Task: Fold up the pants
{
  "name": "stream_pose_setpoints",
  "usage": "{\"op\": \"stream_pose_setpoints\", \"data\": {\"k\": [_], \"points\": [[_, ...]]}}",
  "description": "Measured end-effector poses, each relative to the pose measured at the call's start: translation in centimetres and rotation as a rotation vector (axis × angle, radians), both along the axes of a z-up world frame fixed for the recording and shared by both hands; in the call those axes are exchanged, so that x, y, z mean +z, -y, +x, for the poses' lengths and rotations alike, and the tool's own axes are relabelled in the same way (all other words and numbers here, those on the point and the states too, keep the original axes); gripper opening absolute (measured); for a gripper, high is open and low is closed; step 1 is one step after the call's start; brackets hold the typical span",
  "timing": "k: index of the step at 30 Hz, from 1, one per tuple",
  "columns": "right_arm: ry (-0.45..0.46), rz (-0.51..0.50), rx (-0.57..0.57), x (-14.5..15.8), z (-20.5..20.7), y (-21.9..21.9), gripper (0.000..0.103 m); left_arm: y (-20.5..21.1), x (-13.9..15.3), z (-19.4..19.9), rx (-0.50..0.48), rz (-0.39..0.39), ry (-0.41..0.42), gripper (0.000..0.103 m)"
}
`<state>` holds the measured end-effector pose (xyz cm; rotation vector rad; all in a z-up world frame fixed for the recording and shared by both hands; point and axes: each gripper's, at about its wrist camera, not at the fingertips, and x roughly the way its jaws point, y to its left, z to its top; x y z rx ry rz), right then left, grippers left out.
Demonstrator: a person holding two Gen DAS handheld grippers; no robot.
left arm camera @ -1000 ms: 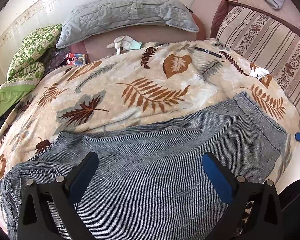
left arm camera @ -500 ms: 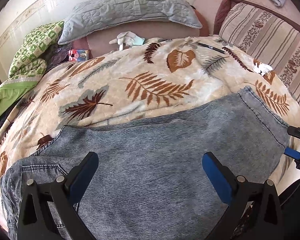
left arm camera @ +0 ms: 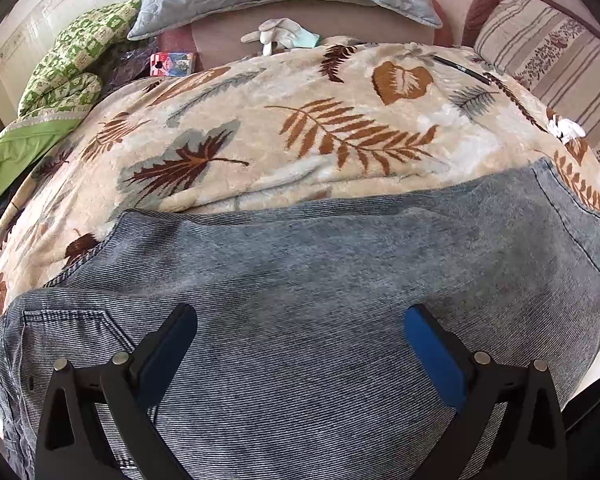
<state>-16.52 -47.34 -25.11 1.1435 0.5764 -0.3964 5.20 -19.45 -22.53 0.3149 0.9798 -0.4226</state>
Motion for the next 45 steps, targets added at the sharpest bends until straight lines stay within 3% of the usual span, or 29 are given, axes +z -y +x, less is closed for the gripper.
{"op": "stream_pose_setpoints", "data": {"k": [7,12,16,19,22,24,27,30,33,35,38,41,45], "points": [[0.018,-0.23,0.111,6.5,2.8,-3.5,0.027,-4.0,4.2,2.5,0.1,-0.101,0.016,0.103],[0.039,-0.393,0.263,10.6,5.7,-9.4,0.016,-8.2,7.6,4.4,0.206,-0.205,0.053,0.103],[-0.046,-0.566,0.37,11.5,8.1,-15.0,0.016,-11.3,8.6,5.2,0.281,-0.261,0.055,0.103],[-0.047,-0.484,0.355,10.7,7.6,-13.8,0.016,-12.5,8.3,5.4,0.302,-0.282,0.033,0.103],[-0.109,-0.39,0.265,9.2,6.1,-10.2,0.017,-12.3,7.6,5.4,0.297,-0.264,0.02,0.103],[-0.091,-0.339,0.262,8.4,5.6,-8.9,0.017,-11.6,7.0,5.3,0.288,-0.251,0.005,0.103],[-0.099,-0.338,0.344,7.7,7.3,-10.0,0.017,-9.6,6.2,4.8,0.243,-0.231,-0.012,0.103],[-0.124,-0.348,0.435,6.3,10.7,-12.7,0.017,-7.2,5.1,4.1,0.188,-0.163,-0.001,0.103],[-0.191,-0.395,0.436,4.1,13.6,-13.5,0.017,-5.3,3.2,3.4,0.136,-0.096,-0.021,0.103],[-0.208,-0.349,0.386,2.6,14.3,-12.1,0.017,-4.5,1.8,3.2,0.104,-0.056,-0.044,0.103],[-0.219,-0.303,0.292,1.8,12.6,-9.1,0.017,-4.3,0.1,3.6,0.1,-0.013,-0.083,0.103],[-0.262,-0.3,0.188,2.7,8.8,-5.9,0.017,-4.8,-0.4,4.2,0.127,-0.025,-0.11,0.103],[-0.207,-0.172,0.059,3.4,2.0,-1.7,0.017,-4.8,0.5,4.2,0.144,-0.051,-0.096,0.103]]}}
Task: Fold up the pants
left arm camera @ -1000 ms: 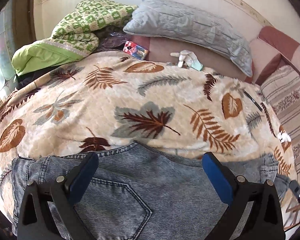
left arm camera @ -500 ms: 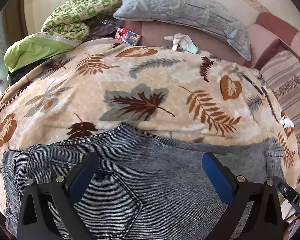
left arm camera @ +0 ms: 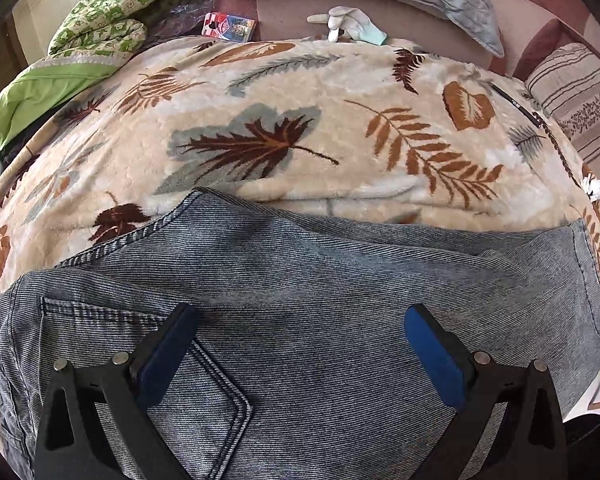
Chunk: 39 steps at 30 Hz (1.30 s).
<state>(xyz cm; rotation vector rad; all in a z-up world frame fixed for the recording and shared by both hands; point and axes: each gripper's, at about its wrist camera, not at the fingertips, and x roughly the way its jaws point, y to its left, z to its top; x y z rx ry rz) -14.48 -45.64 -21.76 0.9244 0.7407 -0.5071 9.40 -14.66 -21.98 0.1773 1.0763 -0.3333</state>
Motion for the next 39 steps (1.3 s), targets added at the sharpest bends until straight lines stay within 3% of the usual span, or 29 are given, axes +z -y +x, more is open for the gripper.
{"op": "stream_pose_setpoints", "data": {"k": [2,3,4,5,6,12,21,23,24,25,28,33,39], "points": [[0.066,0.114,-0.009,-0.5,-2.1,1.2,0.023,0.4,0.5,-0.3,-0.008,-0.01,0.007,0.103],[0.097,0.176,-0.007,-1.0,-2.8,1.5,0.038,0.7,0.7,-0.5,-0.016,-0.012,0.011,0.103],[0.112,0.222,-0.009,-1.5,-3.2,1.4,0.063,1.0,1.0,-0.8,-0.029,-0.014,0.014,0.103],[0.121,0.248,-0.019,-2.0,-3.5,1.4,0.07,1.4,1.2,-1.1,-0.045,-0.015,0.016,0.103],[0.131,0.253,-0.035,-2.4,-3.8,1.3,0.07,1.8,1.3,-1.4,-0.062,-0.014,0.02,0.103],[0.13,0.295,-0.087,-4.7,-3.7,1.7,0.07,2.7,1.7,-2.8,-0.113,0.002,0.045,0.103],[0.182,0.228,-0.137,-4.8,-2.4,1.9,0.07,2.3,0.8,-2.8,-0.105,0.005,0.019,0.103],[0.182,0.194,-0.138,-4.6,-2.2,1.7,0.057,2.4,0.6,-2.7,-0.111,0.007,0.013,0.103],[0.176,0.18,-0.137,-4.6,-2.1,1.6,0.038,2.4,0.6,-2.7,-0.113,0.006,0.012,0.103],[0.181,0.186,-0.131,-4.8,-1.9,1.7,0.032,2.4,0.6,-2.7,-0.113,0.005,0.012,0.103],[0.174,0.183,-0.132,-4.9,-1.7,1.8,0.03,2.1,0.8,-2.4,-0.11,-0.004,0.012,0.103],[0.182,0.083,-0.089,-2.1,-0.9,0.8,0.028,1.0,0.6,-1.5,-0.074,-0.016,-0.005,0.103],[0.2,-0.109,0.097,4.1,2.3,-5.0,0.026,-1.9,1.2,0.0,-0.011,-0.059,-0.027,0.103]]}}
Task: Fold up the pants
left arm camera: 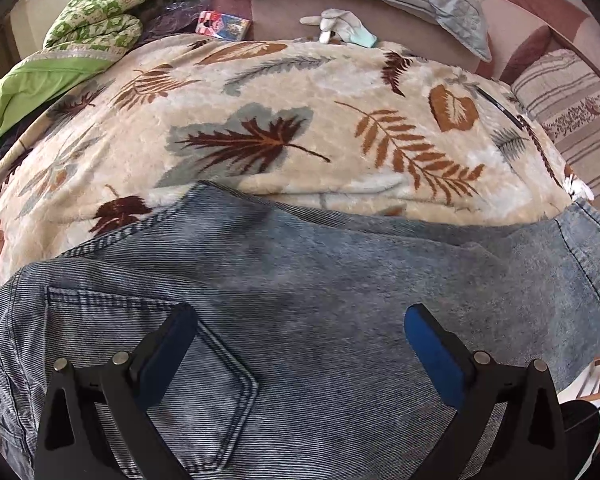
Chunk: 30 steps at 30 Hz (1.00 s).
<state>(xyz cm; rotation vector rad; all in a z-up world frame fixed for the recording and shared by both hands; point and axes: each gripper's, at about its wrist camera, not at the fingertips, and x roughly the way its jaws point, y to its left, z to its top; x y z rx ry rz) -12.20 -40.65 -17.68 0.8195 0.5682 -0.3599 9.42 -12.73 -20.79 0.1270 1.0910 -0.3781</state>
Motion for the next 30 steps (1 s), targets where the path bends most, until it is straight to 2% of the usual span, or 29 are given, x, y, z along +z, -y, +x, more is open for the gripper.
{"op": "stream_pose_setpoints", "data": {"k": [3,6,10,14,16,18,20,21,22,24,27,30], "points": [[-0.008,-0.081,0.123,2.0,2.1,-4.5,0.026,-2.5,1.4,1.1,0.067,-0.04,0.019,0.103],[-0.036,-0.088,0.25,2.0,4.4,-8.9,0.026,-5.1,2.9,2.0,0.138,-0.078,0.049,0.103],[-0.108,-0.067,0.405,-0.4,6.8,-14.1,0.026,-7.7,4.4,2.7,0.201,-0.108,0.082,0.103],[-0.183,0.074,0.566,-4.5,8.4,-18.1,0.03,-9.0,4.9,2.9,0.225,-0.122,0.092,0.103],[-0.232,0.038,0.596,-5.2,8.6,-19.5,0.032,-9.3,4.9,2.8,0.227,-0.12,0.095,0.103],[-0.214,0.02,0.632,-4.6,8.3,-19.4,0.033,-9.1,4.8,2.5,0.222,-0.113,0.1,0.103],[-0.162,0.087,0.647,-3.7,8.0,-17.7,0.036,-8.6,4.7,2.1,0.201,-0.101,0.102,0.103],[-0.12,0.121,0.647,-3.2,7.6,-16.7,0.041,-8.1,4.6,1.9,0.187,-0.093,0.102,0.103],[-0.072,0.151,0.638,-2.7,7.1,-15.5,0.056,-7.6,4.4,1.7,0.171,-0.085,0.101,0.103],[0.026,0.182,0.577,-1.5,6.0,-13.1,0.065,-6.5,4.1,1.1,0.132,-0.068,0.1,0.103],[0.131,0.235,0.571,-0.3,4.6,-10.5,0.065,-4.7,3.7,0.3,0.089,-0.041,0.112,0.103],[0.141,0.156,0.501,0.4,3.6,-9.1,0.065,-2.6,2.8,-0.6,0.027,-0.01,0.122,0.103]]}}
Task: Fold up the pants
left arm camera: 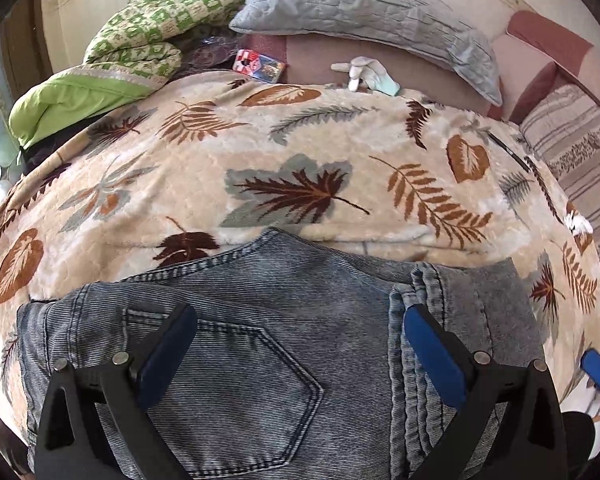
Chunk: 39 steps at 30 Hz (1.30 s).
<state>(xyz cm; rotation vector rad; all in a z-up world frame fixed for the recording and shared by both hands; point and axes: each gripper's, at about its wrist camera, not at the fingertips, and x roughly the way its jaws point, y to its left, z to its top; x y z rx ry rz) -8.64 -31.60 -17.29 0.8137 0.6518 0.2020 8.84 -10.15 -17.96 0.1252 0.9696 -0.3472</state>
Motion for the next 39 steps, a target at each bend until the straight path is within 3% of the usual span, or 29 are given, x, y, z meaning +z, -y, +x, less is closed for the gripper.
{"op": "stream_pose_setpoints", "data": {"k": [2,4,6,9,11,17,20,24,27,29,32,36,39], "points": [[-0.048,-0.028,-0.06,-0.7,0.0,0.9,0.061,1.4,-0.5,-0.6,-0.026,0.03,0.037,0.103],[-0.1,0.0,-0.06,-2.3,0.4,1.3,0.048,2.7,-0.8,-1.1,-0.044,0.071,0.086,0.103],[-0.178,-0.016,-0.042,-4.3,0.6,0.6,0.045,4.1,-1.6,-1.7,-0.078,0.126,0.128,0.103],[-0.289,-0.012,0.0,-7.5,1.0,-0.4,0.045,6.4,-4.3,-1.9,-0.099,0.355,0.188,0.103],[-0.286,-0.03,0.012,-7.2,1.1,-0.5,0.044,6.3,-5.1,-1.8,-0.098,0.386,0.205,0.103],[-0.191,-0.105,-0.016,-3.0,3.4,0.1,0.044,3.1,-3.4,-0.8,-0.04,0.234,0.076,0.103],[-0.154,-0.141,0.023,-1.7,6.2,-1.0,0.044,-0.2,-1.8,-1.6,0.029,0.173,0.089,0.103],[-0.175,-0.232,0.099,-3.0,10.7,-4.5,0.044,-8.1,0.1,-4.5,0.2,0.084,0.152,0.103],[-0.266,-0.274,0.195,-6.7,13.3,-7.0,0.045,-14.9,0.4,-7.2,0.352,0.038,0.163,0.103],[-0.211,-0.32,0.185,-6.1,12.9,-7.5,0.045,-19.3,0.3,-9.1,0.459,-0.001,0.151,0.103],[-0.133,-0.164,0.224,-4.7,12.6,-6.9,0.046,-24.8,0.1,-11.3,0.608,-0.079,0.104,0.103],[-0.044,-0.166,0.214,-2.9,11.2,-7.0,0.052,-28.9,-0.3,-13.0,0.758,-0.19,0.03,0.103],[-0.022,-0.132,0.229,-2.5,10.8,-7.2,0.055,-28.9,-1.0,-13.2,0.761,-0.236,-0.042,0.103]]}}
